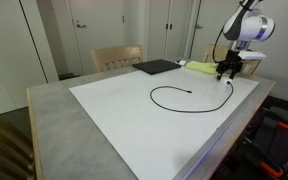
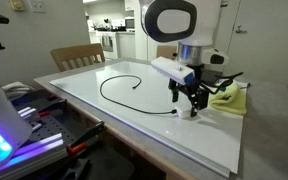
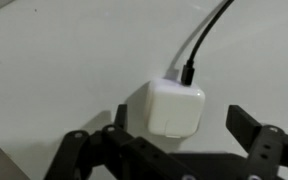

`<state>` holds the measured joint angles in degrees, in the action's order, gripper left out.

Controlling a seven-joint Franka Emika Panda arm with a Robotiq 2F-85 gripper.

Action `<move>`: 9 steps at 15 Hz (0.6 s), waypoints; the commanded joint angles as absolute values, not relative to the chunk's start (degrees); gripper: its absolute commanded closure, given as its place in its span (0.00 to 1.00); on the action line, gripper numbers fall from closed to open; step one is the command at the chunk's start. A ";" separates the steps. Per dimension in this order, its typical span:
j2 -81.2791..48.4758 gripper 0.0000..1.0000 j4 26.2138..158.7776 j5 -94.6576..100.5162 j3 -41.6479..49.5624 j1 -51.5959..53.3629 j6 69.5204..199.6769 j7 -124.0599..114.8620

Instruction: Take the charger and position it in the center of the table

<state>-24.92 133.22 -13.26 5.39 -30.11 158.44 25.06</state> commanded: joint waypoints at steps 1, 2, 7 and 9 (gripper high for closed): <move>-26.61 0.00 132.58 -19.07 -1.11 -35.60 160.91 31.77; -26.60 0.00 132.69 -19.27 -1.56 -35.97 160.89 31.76; -26.38 0.00 133.35 -15.85 1.48 -33.42 160.32 26.03; -26.22 0.00 133.19 -15.42 2.15 -32.84 160.14 24.47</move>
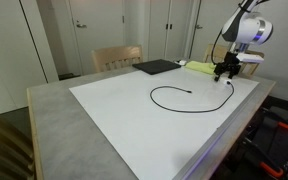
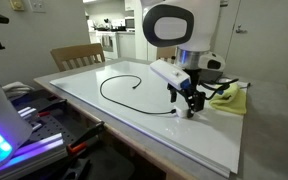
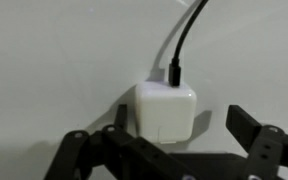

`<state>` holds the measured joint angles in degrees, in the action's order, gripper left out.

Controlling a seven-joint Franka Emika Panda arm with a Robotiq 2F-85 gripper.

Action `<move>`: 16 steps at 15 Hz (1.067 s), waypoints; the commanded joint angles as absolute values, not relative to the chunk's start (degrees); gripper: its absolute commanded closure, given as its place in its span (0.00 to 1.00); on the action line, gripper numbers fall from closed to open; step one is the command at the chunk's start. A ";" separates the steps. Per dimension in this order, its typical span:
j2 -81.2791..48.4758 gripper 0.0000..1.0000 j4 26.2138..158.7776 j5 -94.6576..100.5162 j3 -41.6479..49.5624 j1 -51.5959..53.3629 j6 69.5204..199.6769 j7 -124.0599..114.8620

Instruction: Take the charger and position it in the center of the table

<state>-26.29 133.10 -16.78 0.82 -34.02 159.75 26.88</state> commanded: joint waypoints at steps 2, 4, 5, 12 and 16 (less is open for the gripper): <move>-26.06 0.19 133.22 -15.23 2.47 -32.70 159.90 23.32; -26.18 0.34 132.85 -15.50 2.64 -32.37 159.36 21.98; -26.34 0.42 132.51 -15.53 2.96 -31.81 159.03 20.55; -27.76 0.72 129.55 -17.05 1.01 -30.06 159.81 19.55; -29.23 0.72 127.12 -16.76 -3.03 -30.08 161.08 24.15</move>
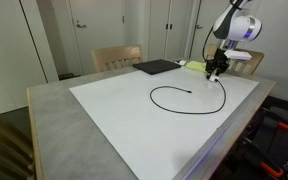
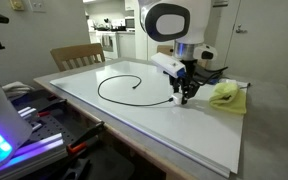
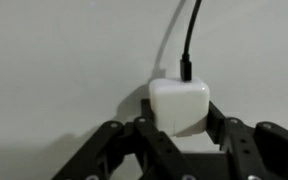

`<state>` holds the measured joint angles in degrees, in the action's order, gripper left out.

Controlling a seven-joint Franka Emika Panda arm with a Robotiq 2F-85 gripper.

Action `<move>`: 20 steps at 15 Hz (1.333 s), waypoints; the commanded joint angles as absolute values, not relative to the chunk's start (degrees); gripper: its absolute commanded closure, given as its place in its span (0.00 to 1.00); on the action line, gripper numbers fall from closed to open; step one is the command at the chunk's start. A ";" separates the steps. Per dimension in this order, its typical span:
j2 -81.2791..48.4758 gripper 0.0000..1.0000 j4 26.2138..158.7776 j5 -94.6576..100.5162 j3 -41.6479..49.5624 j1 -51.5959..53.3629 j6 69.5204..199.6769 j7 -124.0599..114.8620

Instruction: Take the charger and position it in the center of the table

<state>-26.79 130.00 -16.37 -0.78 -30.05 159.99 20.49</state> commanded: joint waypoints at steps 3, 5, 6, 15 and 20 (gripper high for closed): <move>-31.76 0.72 123.04 -14.74 -5.05 -28.25 159.96 26.29; -33.81 0.72 119.82 -11.98 -5.15 -26.08 158.98 26.56; -34.93 0.72 118.37 -10.38 -5.27 -25.10 158.78 26.84; -35.42 0.47 116.90 -5.73 -5.38 -21.71 159.64 24.34; -35.29 0.72 117.12 -5.51 -5.39 -21.73 159.64 24.67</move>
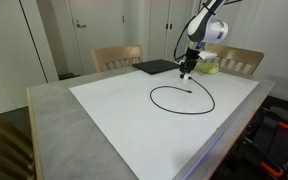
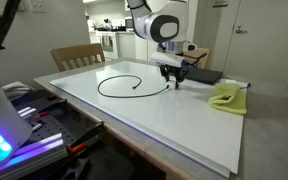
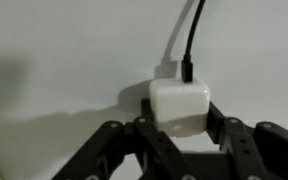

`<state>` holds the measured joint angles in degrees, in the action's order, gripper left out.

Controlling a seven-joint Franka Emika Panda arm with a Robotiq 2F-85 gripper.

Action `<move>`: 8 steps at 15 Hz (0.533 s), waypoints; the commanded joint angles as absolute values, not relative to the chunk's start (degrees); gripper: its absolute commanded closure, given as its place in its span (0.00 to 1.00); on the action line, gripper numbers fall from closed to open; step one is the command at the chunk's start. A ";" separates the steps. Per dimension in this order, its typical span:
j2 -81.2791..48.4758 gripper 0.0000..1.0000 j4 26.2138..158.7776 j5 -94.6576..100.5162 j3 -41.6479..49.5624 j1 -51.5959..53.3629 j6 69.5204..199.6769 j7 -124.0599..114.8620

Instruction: Take the charger and position it in the center of the table

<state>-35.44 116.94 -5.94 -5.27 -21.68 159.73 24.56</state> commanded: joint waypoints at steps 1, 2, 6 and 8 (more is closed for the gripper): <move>-35.54 0.72 116.96 -4.99 -5.49 -21.55 160.03 25.36; -35.76 0.72 116.49 -4.14 -5.48 -21.14 159.86 26.12; -37.79 0.72 111.76 -0.19 -8.21 -20.11 156.77 31.63; -39.52 0.72 108.01 0.94 -10.57 -19.49 154.87 34.53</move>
<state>-36.34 114.17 -0.68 -8.17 -20.27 158.41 30.13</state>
